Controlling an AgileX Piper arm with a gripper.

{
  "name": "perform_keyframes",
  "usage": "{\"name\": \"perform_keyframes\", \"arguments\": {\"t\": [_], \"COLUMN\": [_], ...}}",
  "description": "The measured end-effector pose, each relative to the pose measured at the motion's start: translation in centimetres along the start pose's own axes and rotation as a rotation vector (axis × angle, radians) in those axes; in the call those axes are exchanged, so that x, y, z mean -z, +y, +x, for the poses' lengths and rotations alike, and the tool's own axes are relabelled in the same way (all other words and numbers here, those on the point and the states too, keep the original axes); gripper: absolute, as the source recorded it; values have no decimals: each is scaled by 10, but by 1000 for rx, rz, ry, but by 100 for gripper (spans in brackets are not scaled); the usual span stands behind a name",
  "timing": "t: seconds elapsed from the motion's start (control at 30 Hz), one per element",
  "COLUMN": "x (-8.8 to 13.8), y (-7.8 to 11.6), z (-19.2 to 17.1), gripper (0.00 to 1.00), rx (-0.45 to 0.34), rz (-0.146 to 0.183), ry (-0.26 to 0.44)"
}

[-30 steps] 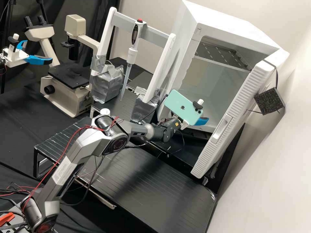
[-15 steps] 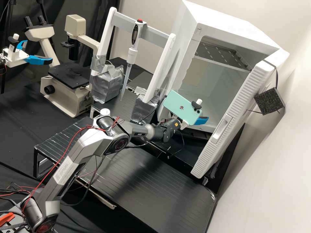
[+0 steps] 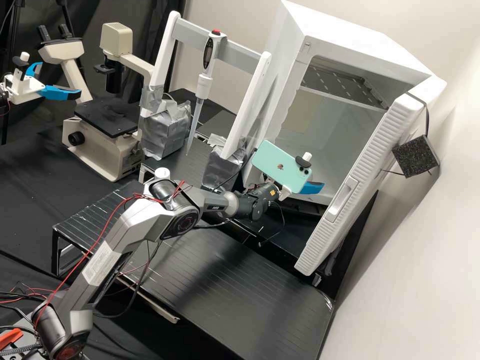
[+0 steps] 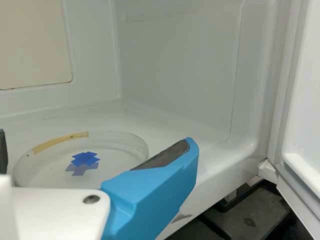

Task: Move the petri dish to the incubator

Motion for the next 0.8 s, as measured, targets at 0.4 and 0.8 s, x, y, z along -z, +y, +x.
{"name": "perform_keyframes", "arguments": {"t": [0.4, 0.8], "x": [-15, -34], "y": [4, 17], "z": [-20, -67], "gripper": [100, 100], "rx": [-4, -41], "rz": [32, 66], "ry": [-5, 10]}}
